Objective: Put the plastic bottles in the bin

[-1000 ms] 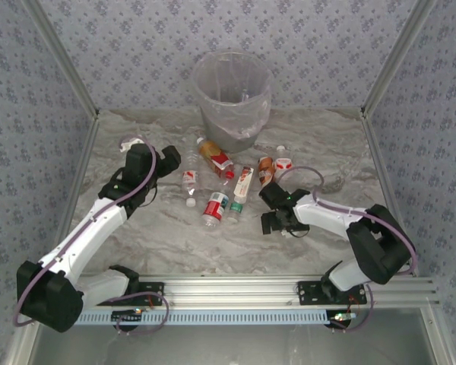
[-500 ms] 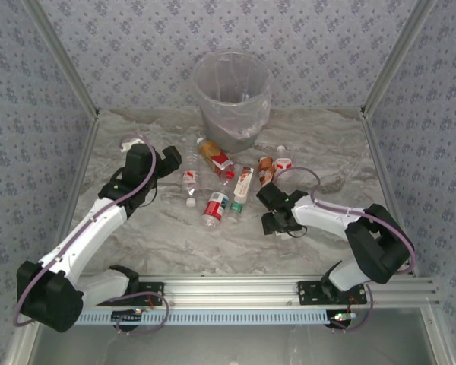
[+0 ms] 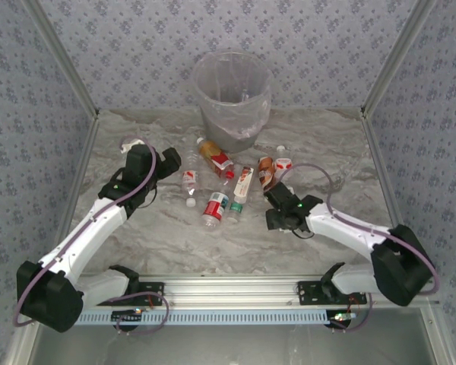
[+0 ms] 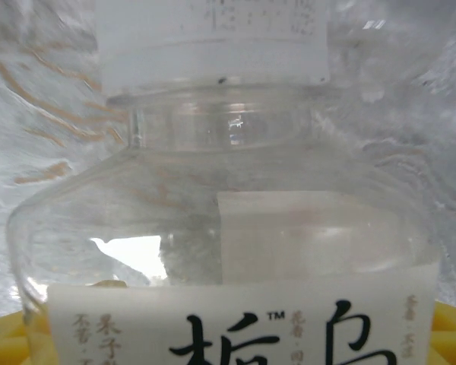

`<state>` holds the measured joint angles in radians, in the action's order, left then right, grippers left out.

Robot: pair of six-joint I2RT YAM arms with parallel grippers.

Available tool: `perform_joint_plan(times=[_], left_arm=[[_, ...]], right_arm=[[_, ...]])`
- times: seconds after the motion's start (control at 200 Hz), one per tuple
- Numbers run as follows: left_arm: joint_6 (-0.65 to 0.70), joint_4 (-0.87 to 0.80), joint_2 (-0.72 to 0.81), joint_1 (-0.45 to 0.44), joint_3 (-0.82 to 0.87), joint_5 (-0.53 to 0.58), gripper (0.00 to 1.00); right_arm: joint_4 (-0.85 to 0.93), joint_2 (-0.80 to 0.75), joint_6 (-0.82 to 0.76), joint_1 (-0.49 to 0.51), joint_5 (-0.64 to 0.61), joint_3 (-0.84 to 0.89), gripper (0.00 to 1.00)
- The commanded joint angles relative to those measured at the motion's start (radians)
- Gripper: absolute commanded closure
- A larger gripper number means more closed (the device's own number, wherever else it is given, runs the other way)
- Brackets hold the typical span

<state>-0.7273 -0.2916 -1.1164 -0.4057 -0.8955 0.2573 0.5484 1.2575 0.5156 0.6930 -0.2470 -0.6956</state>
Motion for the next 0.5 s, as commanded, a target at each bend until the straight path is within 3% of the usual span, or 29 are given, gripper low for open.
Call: perform_joint_plan(times=[0.0,0.315,0.495], left_arm=[[0.007,-0.004,0.024,0.007,-0.021,-0.012,0.01],[-0.004,0.016,0.032,0.012,0.000,-0.030,0.01],[-0.012,0.015,0.032,0.013,0.004,-0.033,0.00]], right_arm=[[-0.064,-0.096,-0.004,0.005,-0.043,0.024,0.45],[-0.324,-0.258,0.004,-0.001,-0.104,0.066,0.53],[-0.377,-0.258,-0.007,-0.025,-0.120,-0.019,0.75]])
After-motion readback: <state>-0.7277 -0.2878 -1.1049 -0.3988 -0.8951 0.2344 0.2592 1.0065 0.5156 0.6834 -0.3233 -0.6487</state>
